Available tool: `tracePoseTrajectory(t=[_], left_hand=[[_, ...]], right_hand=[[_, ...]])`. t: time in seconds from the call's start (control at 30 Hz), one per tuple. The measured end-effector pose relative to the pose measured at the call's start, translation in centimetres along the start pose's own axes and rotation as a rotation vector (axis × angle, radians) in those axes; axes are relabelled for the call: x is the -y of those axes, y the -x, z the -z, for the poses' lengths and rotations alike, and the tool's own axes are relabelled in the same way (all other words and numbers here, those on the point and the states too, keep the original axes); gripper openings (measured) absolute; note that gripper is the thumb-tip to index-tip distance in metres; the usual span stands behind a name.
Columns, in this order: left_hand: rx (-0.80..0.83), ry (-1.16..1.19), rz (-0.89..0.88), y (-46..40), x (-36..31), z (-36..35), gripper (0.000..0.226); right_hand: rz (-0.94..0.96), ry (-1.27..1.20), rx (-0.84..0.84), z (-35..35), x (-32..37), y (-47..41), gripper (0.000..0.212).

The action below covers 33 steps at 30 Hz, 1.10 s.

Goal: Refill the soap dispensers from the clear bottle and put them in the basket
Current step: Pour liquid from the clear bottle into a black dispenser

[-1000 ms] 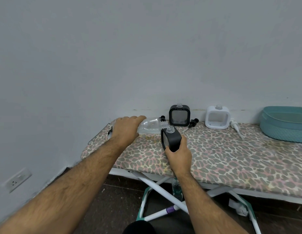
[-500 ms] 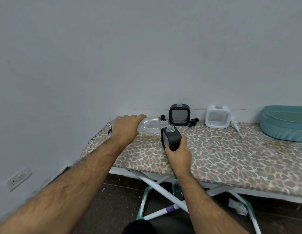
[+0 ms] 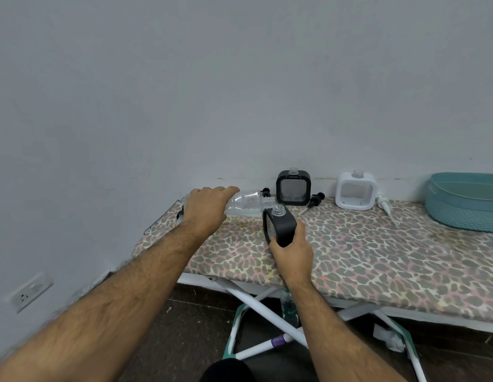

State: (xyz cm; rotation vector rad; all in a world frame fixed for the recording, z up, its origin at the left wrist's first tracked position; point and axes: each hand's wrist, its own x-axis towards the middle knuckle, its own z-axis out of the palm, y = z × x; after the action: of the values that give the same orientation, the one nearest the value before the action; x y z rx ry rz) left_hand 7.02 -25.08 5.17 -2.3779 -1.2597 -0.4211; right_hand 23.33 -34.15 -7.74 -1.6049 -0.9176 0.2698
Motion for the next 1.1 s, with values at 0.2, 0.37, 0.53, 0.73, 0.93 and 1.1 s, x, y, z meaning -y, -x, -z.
tracePoseTrajectory(t=[0.2, 0.37, 0.53, 0.73, 0.93, 1.1], left_hand=[[0.008, 0.004, 0.003, 0.1, -0.04, 0.04, 0.063], [0.006, 0.0, 0.005, 0.09, -0.12, 0.05, 0.064], [0.002, -0.002, 0.006, 0.0, -0.05, 0.04, 0.062], [0.003, 0.001, 0.007, -0.05, -0.01, -0.01, 0.061], [-0.003, -0.001, 0.005, -0.12, -0.02, -0.05, 0.06], [-0.006, -0.001, 0.0, -0.21, 0.03, -0.03, 0.06]], right_hand=[[-0.004, 0.0, 0.003, -0.07, -0.02, -0.05, 0.059], [-0.006, -0.006, 0.002, -0.04, -0.05, 0.0, 0.059], [-0.006, -0.009, 0.006, 0.02, 0.04, 0.03, 0.06], [-0.01, -0.01, 0.002, -0.02, 0.02, 0.04, 0.058], [-0.005, 0.003, 0.002, -0.06, 0.02, 0.0, 0.058], [-0.003, 0.001, 0.0, -0.02, -0.03, 0.01, 0.058]])
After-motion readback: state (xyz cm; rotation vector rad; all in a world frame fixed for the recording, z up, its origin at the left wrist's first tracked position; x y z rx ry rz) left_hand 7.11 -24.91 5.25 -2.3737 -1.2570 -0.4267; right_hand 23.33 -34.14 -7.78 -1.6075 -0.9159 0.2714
